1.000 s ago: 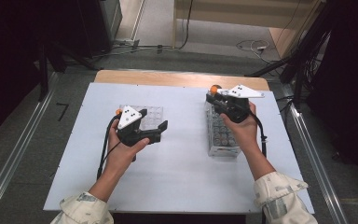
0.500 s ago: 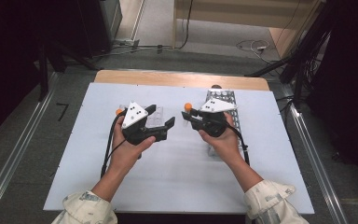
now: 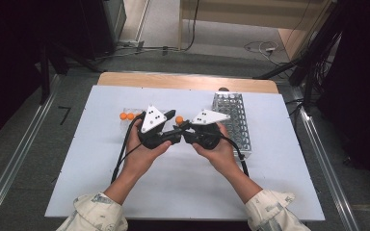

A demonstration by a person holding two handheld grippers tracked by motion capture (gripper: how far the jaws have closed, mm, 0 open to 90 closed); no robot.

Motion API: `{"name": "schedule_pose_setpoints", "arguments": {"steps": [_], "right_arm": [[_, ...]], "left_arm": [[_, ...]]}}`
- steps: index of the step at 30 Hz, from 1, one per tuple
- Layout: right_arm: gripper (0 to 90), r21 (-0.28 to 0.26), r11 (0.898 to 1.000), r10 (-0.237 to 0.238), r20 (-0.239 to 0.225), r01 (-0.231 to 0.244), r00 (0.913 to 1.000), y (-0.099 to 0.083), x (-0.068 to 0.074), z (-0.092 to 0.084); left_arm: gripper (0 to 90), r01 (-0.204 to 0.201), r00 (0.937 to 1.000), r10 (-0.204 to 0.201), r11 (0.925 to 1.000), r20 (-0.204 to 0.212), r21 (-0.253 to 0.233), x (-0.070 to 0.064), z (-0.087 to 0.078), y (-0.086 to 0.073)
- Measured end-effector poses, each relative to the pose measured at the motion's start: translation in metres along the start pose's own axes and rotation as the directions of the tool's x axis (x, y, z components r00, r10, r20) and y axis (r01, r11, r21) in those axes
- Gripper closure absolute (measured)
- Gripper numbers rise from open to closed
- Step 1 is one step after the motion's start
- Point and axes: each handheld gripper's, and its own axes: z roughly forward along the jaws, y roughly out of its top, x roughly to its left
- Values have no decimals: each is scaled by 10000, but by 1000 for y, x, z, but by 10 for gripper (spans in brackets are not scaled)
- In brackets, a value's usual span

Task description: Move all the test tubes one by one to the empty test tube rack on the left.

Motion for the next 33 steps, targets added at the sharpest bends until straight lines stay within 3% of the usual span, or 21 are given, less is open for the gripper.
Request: {"name": "schedule_pose_setpoints", "arguments": {"steps": [15,18,20,22,27,33], "right_arm": [[718,-10,10000,-31,-289,31,9996,1,7,4],[710,-19,10000,-18,-293,17,9996,1,8,5],[633,-83,10000,-6,-320,3,9995,2,8,4],[498,-85,9999,77,-319,-80,9995,3,9,3],[274,-209,9989,414,178,-410,9990,3,5,-5],[222,-545,9947,892,437,-867,9951,-2,-6,-21]], "left_arm": [[695,129,9997,-129,9999,-191,21,4,0,-7],[705,170,9996,-171,9999,-210,-29,5,0,-7],[707,159,9995,-160,9999,-259,-29,6,-1,-6],[708,218,9991,-221,9997,-357,-92,10,-3,-5],[708,348,9970,-363,9991,-686,-235,21,-9,0],[708,462,9934,-505,9980,-1028,-432,31,-11,4]]}}
